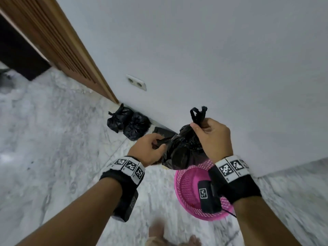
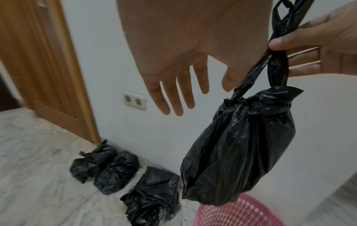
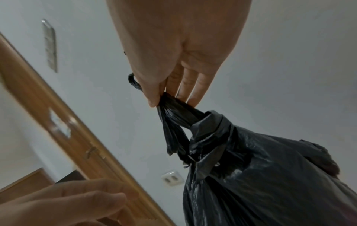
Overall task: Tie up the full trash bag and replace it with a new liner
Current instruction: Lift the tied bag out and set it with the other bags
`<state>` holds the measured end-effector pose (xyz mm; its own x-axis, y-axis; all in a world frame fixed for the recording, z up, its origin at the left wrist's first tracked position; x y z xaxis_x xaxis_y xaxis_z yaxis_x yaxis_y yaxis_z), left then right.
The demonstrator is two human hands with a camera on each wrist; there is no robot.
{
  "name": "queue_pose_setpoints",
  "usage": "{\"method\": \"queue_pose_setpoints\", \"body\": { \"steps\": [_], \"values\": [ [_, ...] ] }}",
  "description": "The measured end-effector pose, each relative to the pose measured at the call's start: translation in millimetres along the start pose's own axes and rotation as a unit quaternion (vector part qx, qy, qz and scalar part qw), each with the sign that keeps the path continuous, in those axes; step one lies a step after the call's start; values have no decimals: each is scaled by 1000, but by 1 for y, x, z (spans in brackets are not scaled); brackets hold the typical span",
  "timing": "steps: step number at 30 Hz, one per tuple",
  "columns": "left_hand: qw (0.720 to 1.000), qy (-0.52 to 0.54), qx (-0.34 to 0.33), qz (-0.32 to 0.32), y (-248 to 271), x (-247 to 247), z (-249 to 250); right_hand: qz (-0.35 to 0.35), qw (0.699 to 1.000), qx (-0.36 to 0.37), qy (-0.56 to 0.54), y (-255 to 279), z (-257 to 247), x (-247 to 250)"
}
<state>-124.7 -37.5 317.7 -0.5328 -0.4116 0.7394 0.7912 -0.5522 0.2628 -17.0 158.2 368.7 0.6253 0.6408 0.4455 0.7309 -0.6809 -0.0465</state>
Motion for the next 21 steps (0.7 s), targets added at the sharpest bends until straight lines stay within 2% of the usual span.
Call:
{"method": "queue_pose_setpoints", "body": {
  "steps": [6, 12, 16, 21],
  "values": [
    [997, 33, 45, 54, 39, 69, -26, -53, 997, 42, 22, -1, -82, -42],
    [991, 60, 89, 81, 62, 124, -92, -89, 993, 71, 32, 11, -138, -113],
    [987, 77, 110, 84, 69, 157, -148, -109, 990, 68, 55, 25, -159, -175],
    [986, 82, 127, 67, 61, 187, -226, -112, 990, 52, 73, 30, -158, -257]
  ]
}}
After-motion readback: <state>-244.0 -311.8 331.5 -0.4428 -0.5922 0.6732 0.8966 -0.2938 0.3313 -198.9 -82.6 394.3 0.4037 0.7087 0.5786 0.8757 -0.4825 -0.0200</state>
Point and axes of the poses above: each hand's wrist, its own y-axis away from the middle knuckle, its own x-axis out of the back of the hand, z = x × y, the point moved 10 cm from there along -y, towards the middle knuckle, and after that the axes turned 1 degree about y, right-handed, at the moved point
